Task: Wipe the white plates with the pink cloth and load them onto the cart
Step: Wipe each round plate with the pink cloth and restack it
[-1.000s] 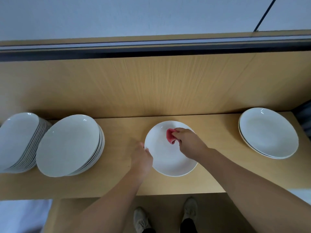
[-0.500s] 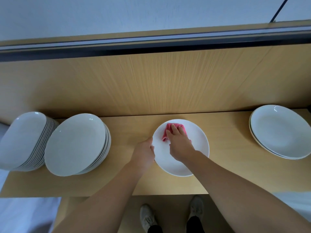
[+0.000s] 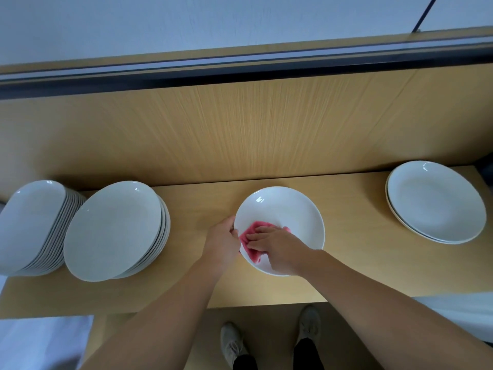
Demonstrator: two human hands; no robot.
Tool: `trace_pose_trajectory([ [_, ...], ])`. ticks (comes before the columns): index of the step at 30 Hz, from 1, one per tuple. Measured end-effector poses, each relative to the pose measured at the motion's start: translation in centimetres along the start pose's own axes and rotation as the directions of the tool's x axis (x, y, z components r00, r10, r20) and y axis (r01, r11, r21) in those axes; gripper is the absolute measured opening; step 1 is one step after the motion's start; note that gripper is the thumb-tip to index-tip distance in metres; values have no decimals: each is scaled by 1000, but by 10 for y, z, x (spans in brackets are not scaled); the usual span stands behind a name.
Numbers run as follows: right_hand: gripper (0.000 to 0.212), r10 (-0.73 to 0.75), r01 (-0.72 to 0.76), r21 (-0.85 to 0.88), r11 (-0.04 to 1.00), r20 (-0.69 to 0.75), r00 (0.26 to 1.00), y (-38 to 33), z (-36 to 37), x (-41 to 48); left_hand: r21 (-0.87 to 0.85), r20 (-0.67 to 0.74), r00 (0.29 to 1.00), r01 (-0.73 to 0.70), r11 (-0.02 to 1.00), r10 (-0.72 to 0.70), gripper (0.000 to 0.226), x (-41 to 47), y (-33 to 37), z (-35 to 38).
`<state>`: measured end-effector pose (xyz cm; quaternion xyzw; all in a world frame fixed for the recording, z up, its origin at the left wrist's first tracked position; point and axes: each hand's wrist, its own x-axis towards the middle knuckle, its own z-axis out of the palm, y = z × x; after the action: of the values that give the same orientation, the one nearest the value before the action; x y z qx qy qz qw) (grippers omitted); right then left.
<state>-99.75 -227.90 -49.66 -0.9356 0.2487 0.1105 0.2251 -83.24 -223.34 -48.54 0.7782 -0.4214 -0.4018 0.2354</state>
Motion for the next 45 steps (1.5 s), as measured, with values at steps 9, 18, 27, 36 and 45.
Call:
trace_pose_trajectory([
  [9,58,21,-35,84,996,168,986,17,-21,-54,107,9,1000,1,994,-2,42,0,7,3],
  [18,47,487,-464,-205,862,79,870,-10,-16,-52,728,344,878,-474,495,334,41,-12,18,23],
  [27,37,543,-534,-116,838,65,837,-6,-15,-41,762,484,843,-537,361,234,51,-7,11,23],
  [36,32,453,-455,-280,845,-77,888,39,-46,-26,756,507,831,-556,347,227,53,-2,8,25],
  [45,33,305,-391,-414,822,-259,917,46,-45,18,748,513,825,-565,348,236,55,0,4,26],
])
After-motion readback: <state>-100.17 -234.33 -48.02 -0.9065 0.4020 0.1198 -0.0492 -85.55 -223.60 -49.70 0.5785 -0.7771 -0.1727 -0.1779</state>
